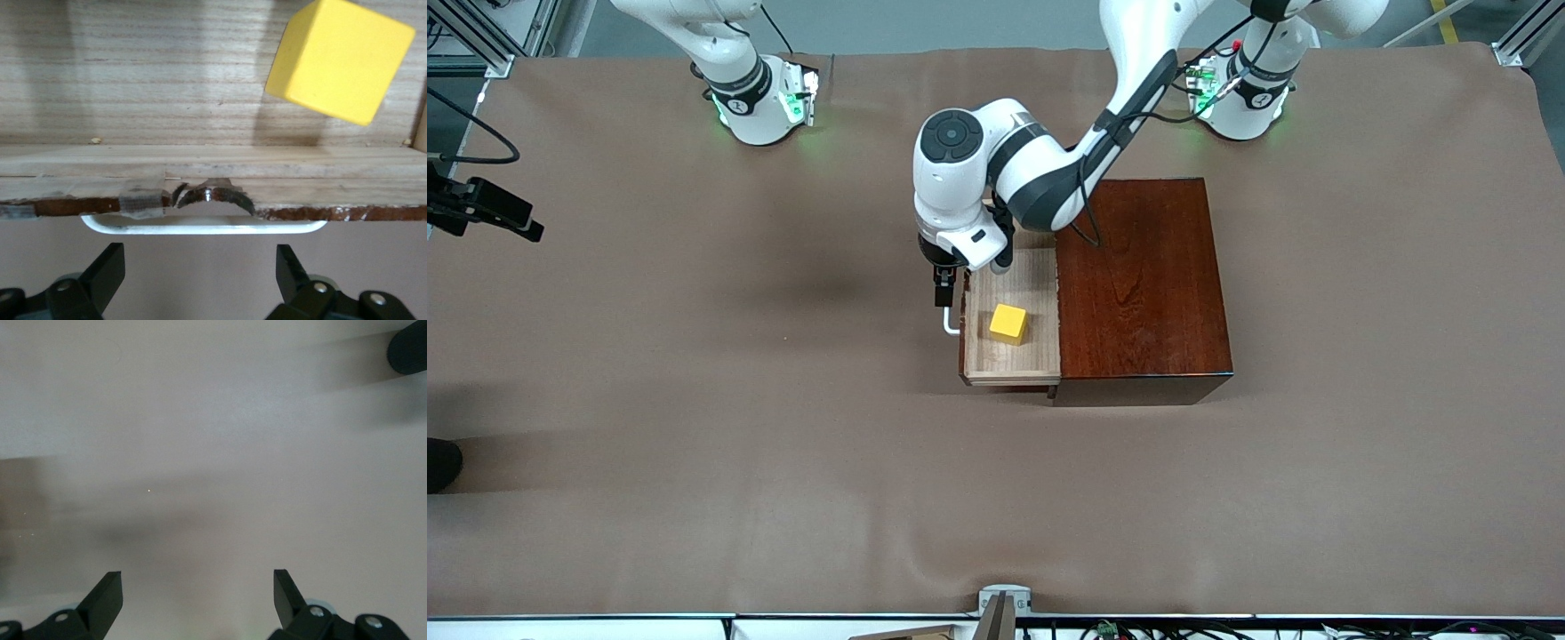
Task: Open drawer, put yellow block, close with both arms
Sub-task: 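Lower the left gripper onto the drawer front by the handle, then push the drawer into the box with the left gripper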
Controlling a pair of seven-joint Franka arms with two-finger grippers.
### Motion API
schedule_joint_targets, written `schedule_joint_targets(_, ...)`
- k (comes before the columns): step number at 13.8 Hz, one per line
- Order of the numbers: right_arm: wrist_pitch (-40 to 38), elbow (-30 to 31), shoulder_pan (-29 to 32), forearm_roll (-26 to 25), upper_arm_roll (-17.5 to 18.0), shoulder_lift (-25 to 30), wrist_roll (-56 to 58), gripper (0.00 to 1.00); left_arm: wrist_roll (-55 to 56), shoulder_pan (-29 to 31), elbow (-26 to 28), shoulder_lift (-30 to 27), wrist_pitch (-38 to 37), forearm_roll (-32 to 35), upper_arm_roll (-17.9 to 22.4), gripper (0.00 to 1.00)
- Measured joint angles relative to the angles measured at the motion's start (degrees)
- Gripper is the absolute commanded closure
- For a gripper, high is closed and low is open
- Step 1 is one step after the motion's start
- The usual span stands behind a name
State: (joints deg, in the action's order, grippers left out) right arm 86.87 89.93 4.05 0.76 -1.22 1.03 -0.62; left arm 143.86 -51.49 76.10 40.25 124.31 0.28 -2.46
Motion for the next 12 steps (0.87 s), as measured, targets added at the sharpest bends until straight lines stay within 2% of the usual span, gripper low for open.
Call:
schedule_joint_targets(5,0.00,0.00,0.00,0.00,0.24,-0.04,0.02,0.00,0.58,-1.60,-0.16,0.11,-2.75,1.30,1.52,0.00)
schedule_joint_targets(12,0.01,0.00,0.00,0.00,0.31,-0.10,0.02,0.00,-5.12,-1.45,-1.30,0.14,-6.68,2.23,1.64,0.00)
